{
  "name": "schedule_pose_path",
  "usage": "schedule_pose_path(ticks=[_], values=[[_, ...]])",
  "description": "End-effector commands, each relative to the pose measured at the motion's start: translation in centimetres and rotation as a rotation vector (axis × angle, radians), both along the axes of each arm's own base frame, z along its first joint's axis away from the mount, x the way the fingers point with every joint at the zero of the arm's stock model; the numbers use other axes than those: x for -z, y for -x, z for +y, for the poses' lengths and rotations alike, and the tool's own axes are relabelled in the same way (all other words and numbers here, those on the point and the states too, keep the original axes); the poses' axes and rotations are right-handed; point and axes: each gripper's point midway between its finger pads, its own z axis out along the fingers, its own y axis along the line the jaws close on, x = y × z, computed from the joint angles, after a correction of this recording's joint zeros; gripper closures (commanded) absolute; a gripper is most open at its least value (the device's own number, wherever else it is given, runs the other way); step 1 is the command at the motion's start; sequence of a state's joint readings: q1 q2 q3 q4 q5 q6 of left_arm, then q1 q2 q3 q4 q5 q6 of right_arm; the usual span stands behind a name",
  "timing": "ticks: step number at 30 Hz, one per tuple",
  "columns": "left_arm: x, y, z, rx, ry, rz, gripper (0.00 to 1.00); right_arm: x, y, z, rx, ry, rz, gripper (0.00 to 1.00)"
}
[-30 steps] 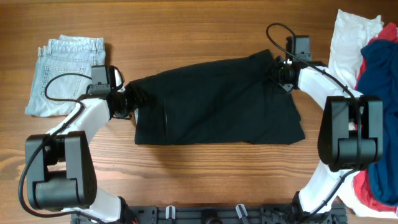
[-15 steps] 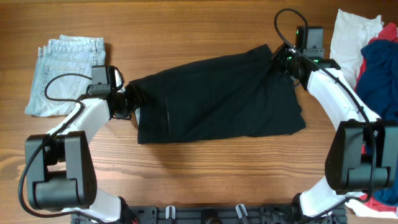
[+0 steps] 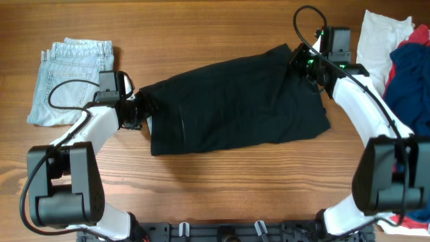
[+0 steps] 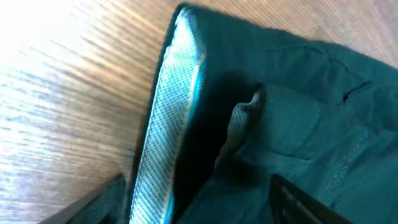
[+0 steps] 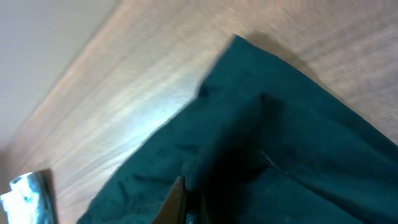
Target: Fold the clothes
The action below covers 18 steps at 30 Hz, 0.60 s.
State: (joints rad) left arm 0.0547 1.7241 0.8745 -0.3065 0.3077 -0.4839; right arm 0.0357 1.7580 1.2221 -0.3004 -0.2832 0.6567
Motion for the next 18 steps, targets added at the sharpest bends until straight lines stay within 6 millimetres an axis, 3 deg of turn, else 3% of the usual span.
schedule_pose_path(ticks=[1,5,6,9,13,18], values=[[0.9,0.7,0.5,-0.002,-0.016,0.031,0.14,-4.7,-0.7,0.4,-0.005,0.054,-0.138,0.96],[1.3,0.8,1.3,-0.023,-0.061,0.043,0.42,-4.0,-1.6,-0.3,0.026,0.086,-0.148,0.96],[1.5,0.9,1.3,-0.026,-0.061,0.048,0.44,-3.8,-1.8,-0.3,0.023,0.09,-0.151,0.96],[2.2,1.1,1.3,-0.027,-0.059,0.069,0.48,-3.0,-2.6,-0.2,0.009,0.105,-0.166,0.96],[3.2,1.7,1.3,-0.027,-0.058,0.104,0.49,-0.2,-3.5,-0.3,0.017,0.116,-0.136,0.95],[4.6,2.7,1.2,-0.024,-0.055,0.164,0.48,4.5,-4.5,-0.5,0.024,0.127,-0.084,0.8]])
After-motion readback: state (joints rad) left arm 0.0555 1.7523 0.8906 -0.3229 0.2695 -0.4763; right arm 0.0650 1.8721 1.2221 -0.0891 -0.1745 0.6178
